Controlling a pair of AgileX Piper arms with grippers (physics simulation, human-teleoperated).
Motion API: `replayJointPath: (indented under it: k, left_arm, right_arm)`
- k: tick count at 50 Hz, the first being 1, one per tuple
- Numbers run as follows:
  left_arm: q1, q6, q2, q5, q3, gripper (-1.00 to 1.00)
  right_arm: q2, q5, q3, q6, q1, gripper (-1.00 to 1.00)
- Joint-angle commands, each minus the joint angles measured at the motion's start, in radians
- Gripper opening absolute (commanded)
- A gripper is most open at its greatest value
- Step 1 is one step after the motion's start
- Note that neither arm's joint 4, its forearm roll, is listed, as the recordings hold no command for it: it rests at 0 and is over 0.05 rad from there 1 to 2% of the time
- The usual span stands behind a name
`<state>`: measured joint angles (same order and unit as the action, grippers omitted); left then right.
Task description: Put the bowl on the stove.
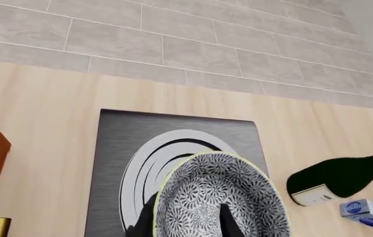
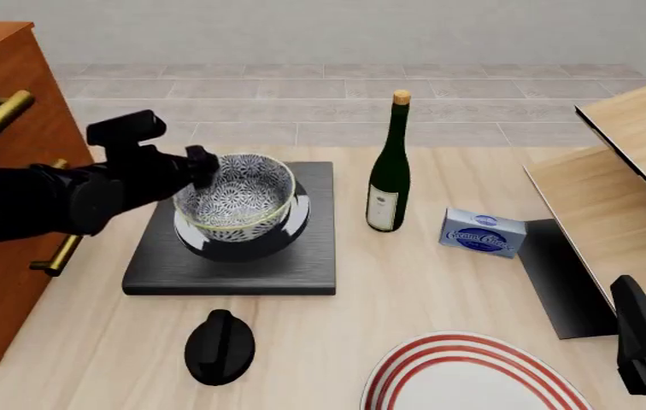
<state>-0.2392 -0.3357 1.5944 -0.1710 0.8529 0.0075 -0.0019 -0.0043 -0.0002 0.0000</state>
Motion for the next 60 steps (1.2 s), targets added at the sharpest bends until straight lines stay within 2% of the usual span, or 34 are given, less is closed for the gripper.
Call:
replayJointPath:
  k: [1,20,37,60]
  left_arm:
    - [0.008,0.012,-0.018,0.002,0.004,1.0]
    - [0.058,0.095,-0.051,0.008,0.012,1.0]
    - [0.068,0.105,-0.078,0.018,0.01,1.0]
    - [0.06,0.121,-0.185,0.057,-0.016,1.0]
  right_arm:
    - [0.0,0.0,0.0,0.0,0.0,1.0]
    - [0.0,0.0,0.0,0.0,0.0,1.0]
    - [0.0,0.0,0.0,0.0,0.0,1.0]
    - [0.0,0.0,0.0,0.0,0.0,1.0]
